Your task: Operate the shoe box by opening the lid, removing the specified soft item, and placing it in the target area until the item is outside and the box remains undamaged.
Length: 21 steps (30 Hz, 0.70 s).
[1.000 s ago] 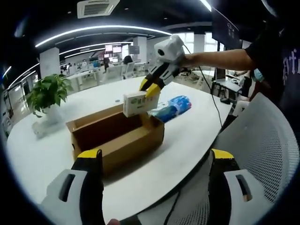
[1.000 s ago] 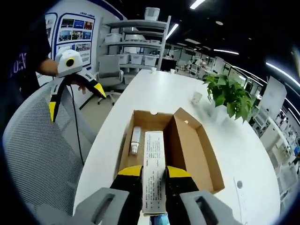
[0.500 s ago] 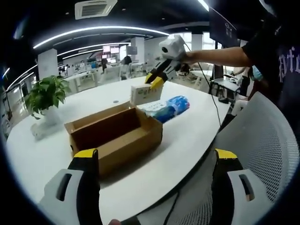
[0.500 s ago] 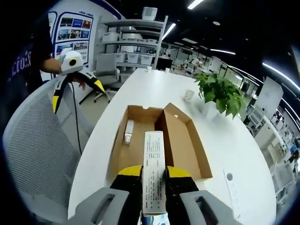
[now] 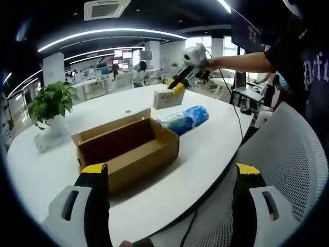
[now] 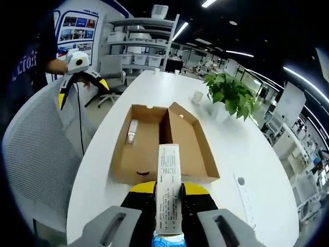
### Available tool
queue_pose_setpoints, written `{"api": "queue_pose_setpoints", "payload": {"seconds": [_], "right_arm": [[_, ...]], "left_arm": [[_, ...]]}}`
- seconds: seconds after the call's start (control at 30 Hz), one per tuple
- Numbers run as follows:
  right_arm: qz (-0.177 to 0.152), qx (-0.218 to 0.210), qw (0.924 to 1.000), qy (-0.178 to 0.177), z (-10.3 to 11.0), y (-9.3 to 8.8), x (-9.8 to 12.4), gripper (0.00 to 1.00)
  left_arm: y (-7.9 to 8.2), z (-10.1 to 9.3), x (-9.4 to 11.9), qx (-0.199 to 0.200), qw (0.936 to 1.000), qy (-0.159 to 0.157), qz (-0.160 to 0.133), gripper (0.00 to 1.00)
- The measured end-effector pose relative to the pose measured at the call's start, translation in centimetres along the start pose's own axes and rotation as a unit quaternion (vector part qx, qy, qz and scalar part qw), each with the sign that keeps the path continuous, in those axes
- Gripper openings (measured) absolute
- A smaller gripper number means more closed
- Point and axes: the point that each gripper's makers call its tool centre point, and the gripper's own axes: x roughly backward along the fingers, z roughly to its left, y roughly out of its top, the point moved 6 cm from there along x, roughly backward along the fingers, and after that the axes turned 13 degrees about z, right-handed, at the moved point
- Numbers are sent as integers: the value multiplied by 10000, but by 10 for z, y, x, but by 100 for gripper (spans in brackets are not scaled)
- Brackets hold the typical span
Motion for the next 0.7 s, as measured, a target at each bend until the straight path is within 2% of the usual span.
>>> {"api": "queue_pose_setpoints", "payload": {"seconds": [0.7], "right_arm": [[481,-206,9984,-229,-34,-76,7,13]], "left_arm": [[-2,0,-2,9,9999,10,127,97]]}}
